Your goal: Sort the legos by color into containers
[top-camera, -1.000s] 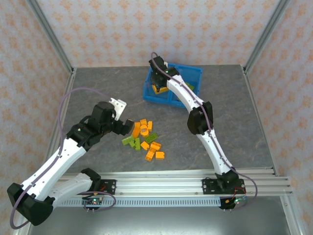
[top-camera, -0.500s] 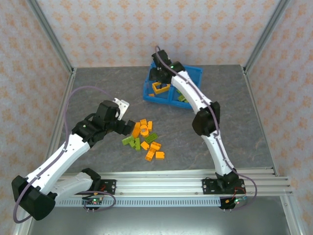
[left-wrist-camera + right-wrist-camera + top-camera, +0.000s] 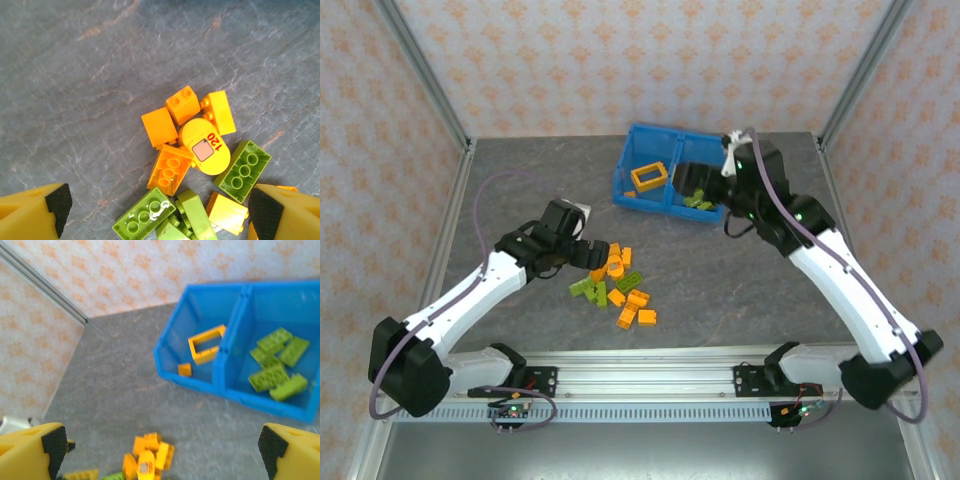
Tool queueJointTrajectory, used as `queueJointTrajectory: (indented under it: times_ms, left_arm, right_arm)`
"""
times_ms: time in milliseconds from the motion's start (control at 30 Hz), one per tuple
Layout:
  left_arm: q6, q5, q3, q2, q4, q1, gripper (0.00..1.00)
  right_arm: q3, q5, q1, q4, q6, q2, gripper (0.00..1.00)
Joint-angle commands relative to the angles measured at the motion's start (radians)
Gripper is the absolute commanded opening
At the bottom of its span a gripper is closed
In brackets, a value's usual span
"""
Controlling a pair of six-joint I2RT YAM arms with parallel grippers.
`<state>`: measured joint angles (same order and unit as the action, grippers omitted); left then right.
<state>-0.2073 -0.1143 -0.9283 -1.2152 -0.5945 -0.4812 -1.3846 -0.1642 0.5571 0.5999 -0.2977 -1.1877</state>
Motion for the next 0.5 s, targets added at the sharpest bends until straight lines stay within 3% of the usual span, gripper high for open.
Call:
queueJointTrajectory:
  times_ms: [0,167,467]
  left_arm:
    - [-0.047,-0.060,0.037,-0.055,0.068,0.010,0.90]
    - [-0.022,-0.124,0.028,-0.204,0.120,0.010,0.88]
    - [-0.003,-0.096,0.019,-0.329,0.186,0.009,0.67]
  right_arm:
    - [0.104,0.028,-0.003,-0.029,0.013,0.064,0.99]
    - [0.122,0.032,-0.005,-0.037,-0.007,0.045,0.99]
    - [0.044,-0.001,-0.004,-0.023,-0.027,-0.054,0.99]
